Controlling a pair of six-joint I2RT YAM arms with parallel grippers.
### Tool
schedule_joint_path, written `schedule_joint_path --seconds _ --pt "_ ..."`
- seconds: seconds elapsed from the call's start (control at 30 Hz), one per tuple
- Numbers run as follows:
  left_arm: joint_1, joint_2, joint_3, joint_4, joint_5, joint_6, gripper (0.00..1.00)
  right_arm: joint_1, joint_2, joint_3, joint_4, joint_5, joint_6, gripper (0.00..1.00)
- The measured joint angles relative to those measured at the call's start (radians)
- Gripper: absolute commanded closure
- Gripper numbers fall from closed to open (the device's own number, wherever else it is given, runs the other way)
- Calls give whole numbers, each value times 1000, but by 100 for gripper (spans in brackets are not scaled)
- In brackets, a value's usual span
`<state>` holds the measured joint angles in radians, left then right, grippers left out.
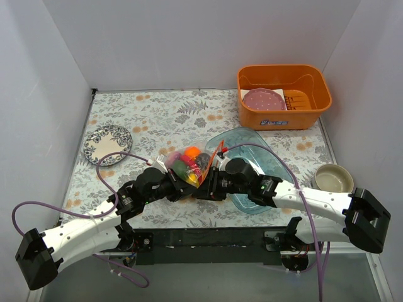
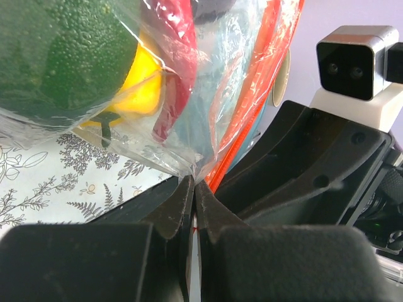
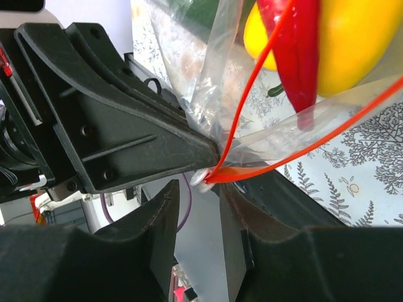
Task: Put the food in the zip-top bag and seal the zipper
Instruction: Zip the zipper food storage bag at the center of the board.
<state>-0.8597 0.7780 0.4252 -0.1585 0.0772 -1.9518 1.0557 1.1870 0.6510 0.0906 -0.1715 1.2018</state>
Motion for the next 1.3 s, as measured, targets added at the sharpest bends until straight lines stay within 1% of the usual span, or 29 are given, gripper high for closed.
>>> schedule_joint_path --seconds 0.5,0.6,0.63,0.8,0.83,0.9,1.03,1.07,1.1,1.13,1.17,1.3 --pt "0 2 -7 12 0 -3 100 5 19 1 13 22 -4 62" --pt "0 2 -7 13 0 -4 100 5 16 1 12 31 -5 69" --pt "0 2 -7 13 0 -4 100 5 14 1 11 35 -5 70" --pt "0 2 -8 21 -1 -5 100 4 4 1 2 42 -7 85" --pt "0 2 -8 23 -2 -5 100 3 2 1 -3 42 -8 86" --pt "0 1 -8 24 -4 -5 100 -1 -2 1 -12 42 -7 94" --pt "0 -3 -11 29 -8 -7 100 -2 -5 1 -15 42 -8 94" --pt "0 -3 -11 29 -8 -8 100 -2 -6 1 -16 42 -8 92" --pt "0 -3 -11 29 -8 -8 100 -2 -7 1 -16 42 -8 83" --pt "0 -3 -11 30 -8 -8 100 -2 -8 1 -16 42 -8 75" --pt "0 -3 -11 31 -7 -8 100 -2 -8 1 -16 42 -7 71" --pt "0 -3 -12 30 -6 -8 100 -4 -12 1 -10 46 -7 67"
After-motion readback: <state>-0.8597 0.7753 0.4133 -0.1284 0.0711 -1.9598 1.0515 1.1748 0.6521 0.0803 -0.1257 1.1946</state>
